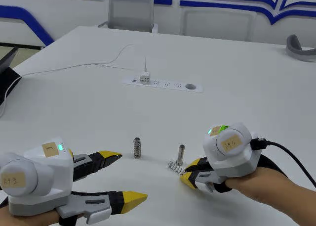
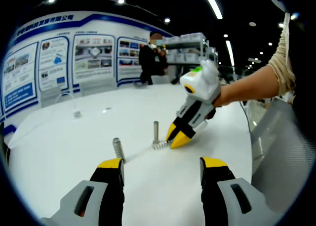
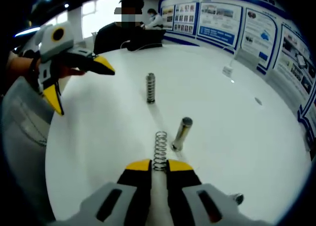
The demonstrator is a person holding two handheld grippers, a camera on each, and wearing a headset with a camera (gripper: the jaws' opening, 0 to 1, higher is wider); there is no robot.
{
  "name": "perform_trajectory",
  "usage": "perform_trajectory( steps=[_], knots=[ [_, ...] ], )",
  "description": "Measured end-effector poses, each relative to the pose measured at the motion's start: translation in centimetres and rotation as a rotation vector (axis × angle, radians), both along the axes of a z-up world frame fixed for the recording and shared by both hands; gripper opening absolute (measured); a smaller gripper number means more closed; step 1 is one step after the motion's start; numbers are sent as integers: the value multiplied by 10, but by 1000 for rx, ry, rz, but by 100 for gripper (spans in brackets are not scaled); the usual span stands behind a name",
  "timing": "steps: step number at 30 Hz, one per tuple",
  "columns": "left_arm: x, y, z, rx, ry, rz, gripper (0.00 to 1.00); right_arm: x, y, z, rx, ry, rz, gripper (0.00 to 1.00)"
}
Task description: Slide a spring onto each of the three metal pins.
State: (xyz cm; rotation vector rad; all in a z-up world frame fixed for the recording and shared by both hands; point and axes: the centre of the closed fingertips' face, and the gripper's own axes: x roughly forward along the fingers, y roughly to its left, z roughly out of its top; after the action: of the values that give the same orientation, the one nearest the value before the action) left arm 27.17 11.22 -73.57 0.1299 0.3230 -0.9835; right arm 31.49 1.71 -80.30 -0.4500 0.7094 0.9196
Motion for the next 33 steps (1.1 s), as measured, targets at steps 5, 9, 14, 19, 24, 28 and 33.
perform_trajectory(
  steps=[5,9,14,19,24,28,33],
  knots=[
    [-1,-1,-1,1,1,-4,63,-2,2,0,2,4,6,12],
    [-1,-2,-3,3,3,-7,62,-9,6,5,10,9,28,12],
    [-2,-6,-4,14,0,-24,60,-17,10,14,15,6,59,12],
    [-4,-12,-3,23,-5,-49,58,-26,16,28,24,-9,106,12],
    [-4,-16,1,27,-17,-68,56,-37,23,41,28,-16,172,12],
    [-6,-21,2,38,-28,-90,54,-44,29,48,27,-22,218,12],
    [-9,-25,3,47,-35,-113,51,-53,37,54,27,-26,267,12]
  ],
)
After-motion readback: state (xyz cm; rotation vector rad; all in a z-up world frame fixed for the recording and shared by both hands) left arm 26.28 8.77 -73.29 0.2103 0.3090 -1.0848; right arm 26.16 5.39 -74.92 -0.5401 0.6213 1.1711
